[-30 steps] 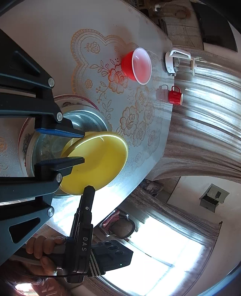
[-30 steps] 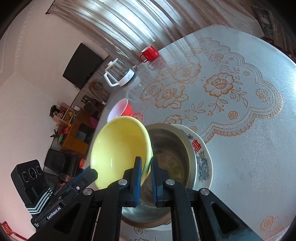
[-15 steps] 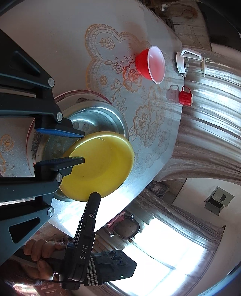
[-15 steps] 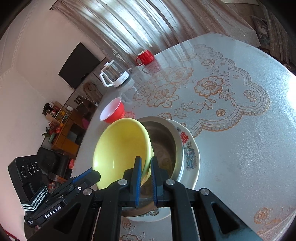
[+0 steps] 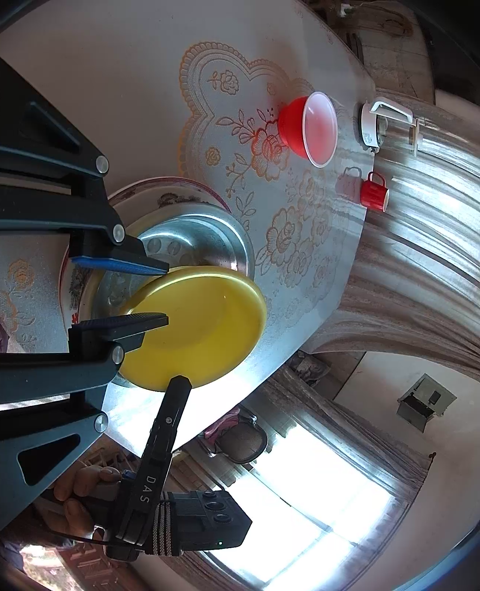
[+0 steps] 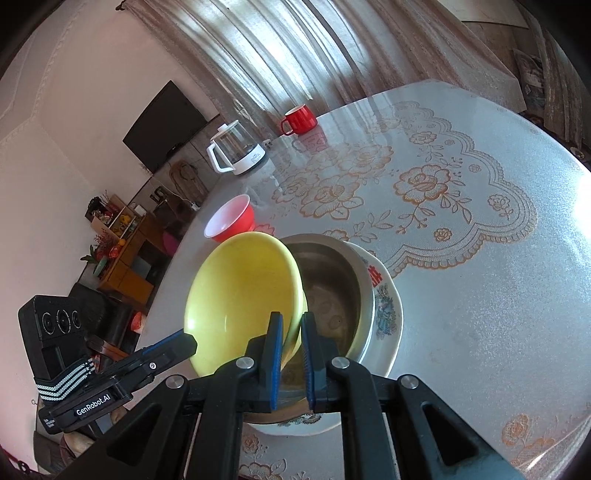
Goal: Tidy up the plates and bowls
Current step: 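Lower the yellow bowl into the steel bowl and open both grippers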
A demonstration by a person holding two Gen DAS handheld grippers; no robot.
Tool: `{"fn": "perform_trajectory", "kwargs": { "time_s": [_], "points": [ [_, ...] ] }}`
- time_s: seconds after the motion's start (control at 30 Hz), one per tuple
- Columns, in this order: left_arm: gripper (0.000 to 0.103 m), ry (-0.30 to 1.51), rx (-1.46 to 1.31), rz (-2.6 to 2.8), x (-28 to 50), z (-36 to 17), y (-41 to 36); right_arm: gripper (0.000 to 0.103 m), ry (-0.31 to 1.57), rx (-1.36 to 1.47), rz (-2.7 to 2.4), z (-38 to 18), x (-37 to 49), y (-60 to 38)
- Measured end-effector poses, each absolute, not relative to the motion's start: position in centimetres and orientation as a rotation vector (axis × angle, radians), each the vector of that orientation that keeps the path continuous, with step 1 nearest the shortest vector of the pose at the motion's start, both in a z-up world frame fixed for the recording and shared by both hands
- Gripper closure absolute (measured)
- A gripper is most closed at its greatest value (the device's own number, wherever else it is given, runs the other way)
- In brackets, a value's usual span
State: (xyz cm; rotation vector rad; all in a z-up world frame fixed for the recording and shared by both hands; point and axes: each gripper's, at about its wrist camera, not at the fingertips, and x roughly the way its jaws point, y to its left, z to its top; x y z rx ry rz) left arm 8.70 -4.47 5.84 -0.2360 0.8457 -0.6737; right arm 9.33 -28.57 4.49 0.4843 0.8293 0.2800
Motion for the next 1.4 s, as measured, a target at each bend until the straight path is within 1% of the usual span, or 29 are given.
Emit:
{"fn": "perform_trajectory", "kwargs": {
  "time_s": [0.57,0.73,1.17,1.27,1.4],
  "points": [
    [0.084,0.887,-0.189,-0.644,9.1,4.7,-5.2,0.093,0.873,0.431,0.244,3.6,9.7,-28.1],
    [0.084,0.896,-0.198,-0.636,9.3,4.3,-5.1,0.088,0.895,0.433,0.261,3.3,9.8,-27.9],
    [0.084,0.883,-0.193,-0.626,9.0,4.3,-5.3,0.088,0.905,0.419,0.236,2.9,9.8,-27.7],
    [0.084,0.868,-0.174,-0.621,8.8,4.3,-5.4,0.084,0.899,0.412,0.240,2.9,9.7,-27.5],
    [0.084,0.868,-0.178,-0.619,8.9,4.2,-5.4,0.084,0.894,0.383,0.226,3.0,9.8,-27.2]
  ]
}}
